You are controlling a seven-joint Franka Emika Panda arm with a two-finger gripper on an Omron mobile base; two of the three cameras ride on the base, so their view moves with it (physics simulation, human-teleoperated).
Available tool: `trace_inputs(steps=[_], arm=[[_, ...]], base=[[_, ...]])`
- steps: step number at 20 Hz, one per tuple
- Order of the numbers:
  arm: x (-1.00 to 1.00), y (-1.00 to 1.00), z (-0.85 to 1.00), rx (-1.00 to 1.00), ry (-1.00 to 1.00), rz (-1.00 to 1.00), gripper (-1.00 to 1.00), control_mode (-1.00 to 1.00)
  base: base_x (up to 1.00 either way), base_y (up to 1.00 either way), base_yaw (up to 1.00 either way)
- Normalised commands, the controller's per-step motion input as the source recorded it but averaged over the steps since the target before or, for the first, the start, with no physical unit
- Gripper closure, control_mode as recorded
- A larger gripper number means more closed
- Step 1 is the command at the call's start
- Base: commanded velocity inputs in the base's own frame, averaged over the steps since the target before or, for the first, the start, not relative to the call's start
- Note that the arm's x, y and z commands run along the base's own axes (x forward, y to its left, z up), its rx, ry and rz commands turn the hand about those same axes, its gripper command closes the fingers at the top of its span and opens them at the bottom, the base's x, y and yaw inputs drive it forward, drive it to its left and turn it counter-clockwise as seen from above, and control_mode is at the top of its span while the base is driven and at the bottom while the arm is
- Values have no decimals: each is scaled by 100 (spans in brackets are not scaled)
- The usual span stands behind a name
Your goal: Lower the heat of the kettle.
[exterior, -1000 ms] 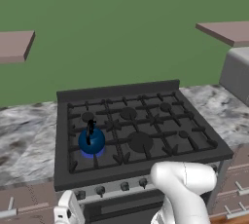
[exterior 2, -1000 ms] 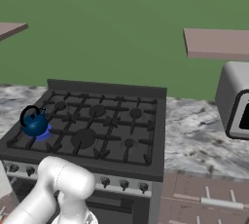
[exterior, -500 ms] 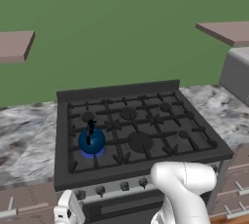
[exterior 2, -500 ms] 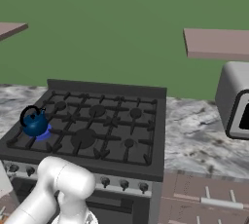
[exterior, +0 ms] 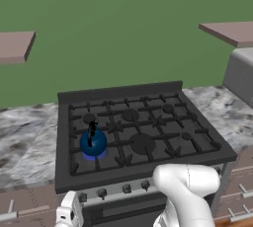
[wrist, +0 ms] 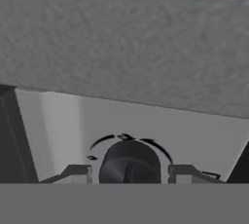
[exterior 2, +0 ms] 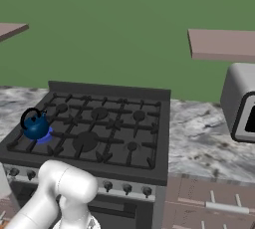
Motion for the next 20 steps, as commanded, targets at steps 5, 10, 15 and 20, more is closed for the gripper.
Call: trace_inputs(steps=[5, 10, 15, 20], arm=[[-2, -22, 5, 27, -17, 0, 100, -100], [0, -24, 10, 28, -16, 0, 100, -100], [0, -25, 19, 37, -11, 0, 100, -100], [0, -31, 25, 45, -6, -1, 100, -100]], base=[[0, 0, 0], [0, 0, 0], [0, 0, 0], [0, 0, 0]])
